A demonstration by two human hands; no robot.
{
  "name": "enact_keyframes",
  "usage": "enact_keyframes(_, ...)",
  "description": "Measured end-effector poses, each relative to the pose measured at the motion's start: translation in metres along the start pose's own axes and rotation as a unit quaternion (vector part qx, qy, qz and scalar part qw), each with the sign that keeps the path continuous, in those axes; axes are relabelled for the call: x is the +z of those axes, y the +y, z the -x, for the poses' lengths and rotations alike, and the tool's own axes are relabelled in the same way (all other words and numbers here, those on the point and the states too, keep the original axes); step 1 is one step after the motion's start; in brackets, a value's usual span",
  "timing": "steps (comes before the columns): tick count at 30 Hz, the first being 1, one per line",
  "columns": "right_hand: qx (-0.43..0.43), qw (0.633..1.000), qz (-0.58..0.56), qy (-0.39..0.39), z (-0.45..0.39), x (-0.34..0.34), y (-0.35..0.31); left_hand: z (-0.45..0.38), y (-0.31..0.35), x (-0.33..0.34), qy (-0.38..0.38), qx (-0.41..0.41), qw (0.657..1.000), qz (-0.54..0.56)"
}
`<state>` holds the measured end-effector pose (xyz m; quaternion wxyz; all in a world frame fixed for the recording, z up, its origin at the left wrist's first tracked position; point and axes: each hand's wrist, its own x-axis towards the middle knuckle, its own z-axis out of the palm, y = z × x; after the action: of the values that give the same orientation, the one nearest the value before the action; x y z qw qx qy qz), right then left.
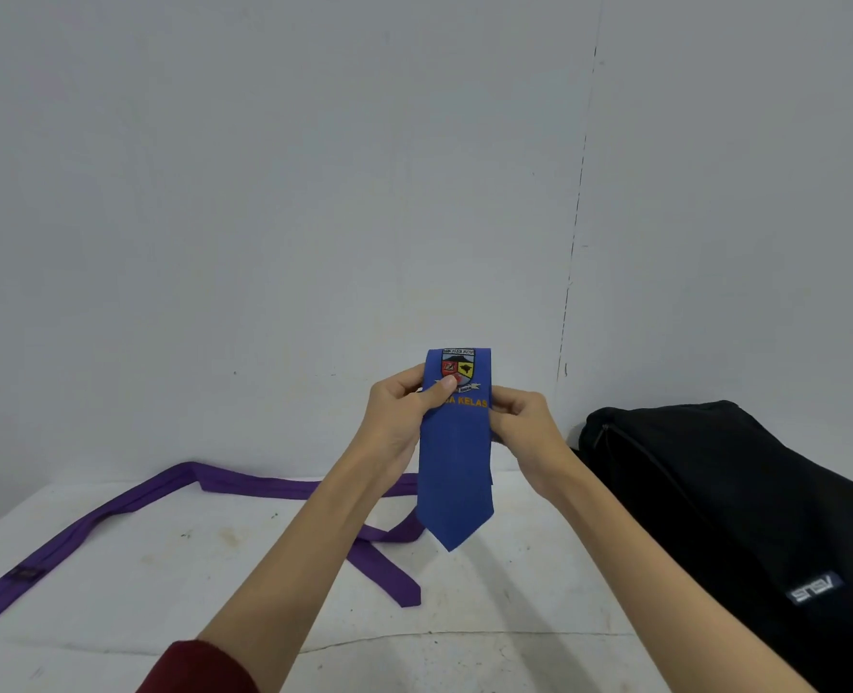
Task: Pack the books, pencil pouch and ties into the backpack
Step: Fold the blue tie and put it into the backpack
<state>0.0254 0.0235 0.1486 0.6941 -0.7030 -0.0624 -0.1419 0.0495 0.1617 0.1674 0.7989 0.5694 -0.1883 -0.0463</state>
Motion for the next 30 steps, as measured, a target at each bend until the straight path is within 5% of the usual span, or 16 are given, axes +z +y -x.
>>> enact_keyframes(12,0.065,0.991,-0.118,-0.025,0.012,0.010,0.000,-0.007,-0.006,0.010,0.032,0.001,0.994,0.100)
enact_keyframes(30,0.025,0.995,0.101,0.011,0.017,0.021,0.013,-0.011,-0.008,0.007,-0.010,0.009,0.996,0.087)
